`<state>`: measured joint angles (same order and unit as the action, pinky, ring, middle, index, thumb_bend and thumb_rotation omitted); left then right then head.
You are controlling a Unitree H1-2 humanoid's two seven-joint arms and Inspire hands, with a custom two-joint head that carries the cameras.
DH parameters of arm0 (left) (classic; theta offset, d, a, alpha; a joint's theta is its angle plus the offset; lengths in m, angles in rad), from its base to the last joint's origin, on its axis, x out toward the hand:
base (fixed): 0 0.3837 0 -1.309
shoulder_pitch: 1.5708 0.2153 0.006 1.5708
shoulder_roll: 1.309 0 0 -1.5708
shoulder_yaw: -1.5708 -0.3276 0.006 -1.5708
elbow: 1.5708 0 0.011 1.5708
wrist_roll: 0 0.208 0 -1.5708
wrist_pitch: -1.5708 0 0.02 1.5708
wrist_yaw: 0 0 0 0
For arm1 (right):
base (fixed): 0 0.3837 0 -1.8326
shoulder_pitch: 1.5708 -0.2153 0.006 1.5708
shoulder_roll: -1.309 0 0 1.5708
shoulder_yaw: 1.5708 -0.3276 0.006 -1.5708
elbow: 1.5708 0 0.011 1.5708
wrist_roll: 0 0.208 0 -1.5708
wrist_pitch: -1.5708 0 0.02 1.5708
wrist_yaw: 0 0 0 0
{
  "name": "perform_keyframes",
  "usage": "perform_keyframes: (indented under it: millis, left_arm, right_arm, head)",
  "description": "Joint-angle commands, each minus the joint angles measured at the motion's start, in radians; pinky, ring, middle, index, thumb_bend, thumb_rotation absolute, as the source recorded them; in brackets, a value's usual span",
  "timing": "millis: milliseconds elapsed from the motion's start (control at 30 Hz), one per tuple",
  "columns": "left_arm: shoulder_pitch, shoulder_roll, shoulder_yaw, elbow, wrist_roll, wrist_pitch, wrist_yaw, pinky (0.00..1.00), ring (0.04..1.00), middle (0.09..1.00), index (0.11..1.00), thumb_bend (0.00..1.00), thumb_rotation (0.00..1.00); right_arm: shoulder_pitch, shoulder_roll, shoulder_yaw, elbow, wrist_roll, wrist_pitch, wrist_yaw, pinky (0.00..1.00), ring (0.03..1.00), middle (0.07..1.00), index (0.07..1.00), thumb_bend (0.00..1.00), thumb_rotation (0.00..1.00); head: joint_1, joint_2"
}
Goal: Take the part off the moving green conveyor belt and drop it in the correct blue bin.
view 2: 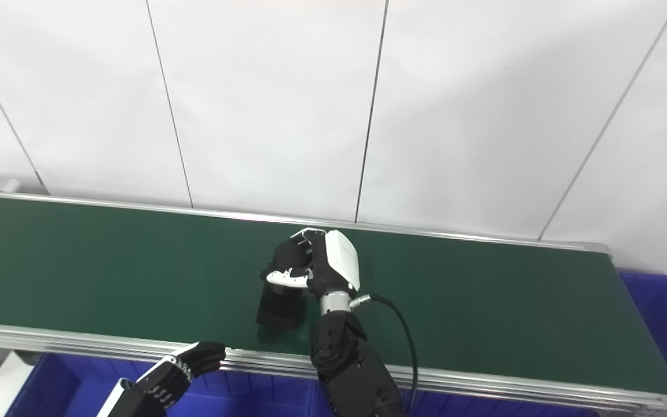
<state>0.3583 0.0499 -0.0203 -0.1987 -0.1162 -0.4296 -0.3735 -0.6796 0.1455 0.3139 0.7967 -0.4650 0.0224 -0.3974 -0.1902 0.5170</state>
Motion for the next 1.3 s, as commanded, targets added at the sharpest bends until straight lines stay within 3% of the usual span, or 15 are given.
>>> perform_keyframes:
  millis: [0, 100, 200, 300, 367, 533, 933, 1133, 1267]
  left_arm:
    - [-0.01, -0.004, 0.008, -0.022, -0.014, -0.04, -0.01, 0.83, 0.834, 0.84, 0.814, 0.96, 0.31]
    - [-0.016, -0.007, 0.012, -0.019, -0.017, -0.04, -0.016, 0.83, 0.831, 0.84, 0.816, 0.96, 0.31]
    - [-0.022, -0.007, 0.015, -0.012, -0.029, -0.04, -0.025, 0.83, 0.832, 0.841, 0.818, 0.95, 0.3]
    - [-0.024, -0.01, 0.018, -0.016, -0.027, -0.04, -0.027, 0.84, 0.833, 0.843, 0.82, 0.95, 0.3]
    - [-0.028, -0.011, 0.02, -0.016, -0.027, -0.04, -0.03, 0.83, 0.824, 0.838, 0.818, 0.96, 0.3]
    - [-0.038, -0.01, 0.027, -0.015, -0.027, -0.04, -0.041, 0.82, 0.82, 0.839, 0.818, 0.95, 0.3]
    - [-0.065, 0.008, 0.015, -0.022, -0.014, -0.04, -0.047, 0.82, 0.828, 0.847, 0.828, 0.94, 0.33]
    - [-0.07, 0.02, -0.012, -0.026, -0.043, -0.04, -0.046, 0.87, 0.858, 0.854, 0.839, 0.92, 0.34]
    - [-0.065, 0.026, -0.031, -0.043, -0.044, -0.036, -0.025, 0.89, 0.864, 0.849, 0.838, 0.92, 0.36]
  right_arm:
    - [-0.023, 0.017, -0.005, -0.037, -0.004, -0.067, -0.035, 0.35, 0.469, 0.554, 0.453, 0.49, 0.0]
    - [-0.008, 0.015, -0.009, -0.066, -0.006, -0.075, -0.05, 0.33, 0.475, 0.563, 0.45, 0.49, 0.0]
    - [0.008, 0.015, -0.015, -0.101, -0.01, -0.073, -0.066, 0.41, 0.44, 0.56, 0.439, 0.49, 0.0]
    - [0.038, 0.008, -0.018, -0.175, -0.017, -0.058, -0.062, 0.31, 0.442, 0.572, 0.471, 0.49, 0.0]
    - [0.065, 0.005, -0.029, -0.233, -0.004, -0.068, -0.057, 0.4, 0.445, 0.559, 0.443, 0.49, 0.0]
    - [0.142, -0.006, -0.046, -0.403, -0.012, -0.045, -0.043, 0.42, 0.426, 0.56, 0.442, 0.49, 0.0]
    - [0.365, -0.042, -0.055, -0.886, -0.073, 0.086, 0.097, 0.41, 0.412, 0.561, 0.455, 0.49, 0.0]
    - [0.492, -0.037, -0.05, -1.044, -0.085, 0.126, 0.164, 0.41, 0.382, 0.567, 0.465, 0.49, 0.0]
    - [0.569, -0.038, -0.043, -1.118, -0.095, 0.135, 0.198, 0.41, 0.445, 0.549, 0.441, 0.49, 0.0]
  head:
    - [0.001, 0.001]
    - [0.0, -0.002]
    - [-0.003, -0.003]
    - [-0.006, 0.001]
    - [-0.009, 0.003]
    - [-0.022, 0.01]
    - [-0.055, 0.055]
    - [-0.071, 0.084]
    - [-0.087, 0.12]
